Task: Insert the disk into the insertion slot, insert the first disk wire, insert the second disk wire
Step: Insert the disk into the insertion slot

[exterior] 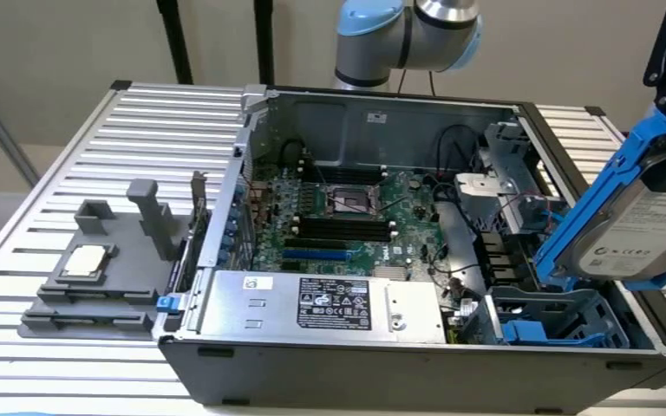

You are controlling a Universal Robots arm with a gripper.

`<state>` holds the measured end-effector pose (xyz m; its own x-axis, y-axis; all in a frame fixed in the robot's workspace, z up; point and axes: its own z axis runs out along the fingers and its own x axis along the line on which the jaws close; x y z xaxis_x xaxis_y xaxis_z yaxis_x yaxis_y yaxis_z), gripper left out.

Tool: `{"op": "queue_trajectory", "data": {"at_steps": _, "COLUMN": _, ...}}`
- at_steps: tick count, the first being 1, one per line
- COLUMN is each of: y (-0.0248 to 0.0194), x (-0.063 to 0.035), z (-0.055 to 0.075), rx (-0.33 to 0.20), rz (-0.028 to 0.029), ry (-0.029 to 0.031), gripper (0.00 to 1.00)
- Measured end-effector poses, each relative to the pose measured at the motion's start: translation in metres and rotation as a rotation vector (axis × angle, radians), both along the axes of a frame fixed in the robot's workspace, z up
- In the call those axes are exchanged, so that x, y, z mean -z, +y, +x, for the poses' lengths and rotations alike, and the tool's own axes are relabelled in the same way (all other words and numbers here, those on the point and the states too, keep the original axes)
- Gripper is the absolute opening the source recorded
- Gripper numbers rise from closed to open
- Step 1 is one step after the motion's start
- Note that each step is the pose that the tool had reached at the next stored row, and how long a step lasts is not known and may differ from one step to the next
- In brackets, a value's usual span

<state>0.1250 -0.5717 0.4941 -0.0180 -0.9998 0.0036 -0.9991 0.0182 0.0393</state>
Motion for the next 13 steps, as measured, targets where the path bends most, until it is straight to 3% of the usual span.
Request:
{"op": "queue_trajectory", "data": {"at_steps": 8, "y": -0.003, "x": 0.0123, "z": -0.017, "rx": -0.003, "rz": 0.0001, "ry": 0.0002, "gripper": 0.32}}
{"op": "queue_trajectory", "data": {"at_steps": 13, "y": -0.0112, "x": 0.0215, "z": -0.018, "rx": -0.008, "rz": 0.0013, "ry": 0.0001, "gripper": 0.32}}
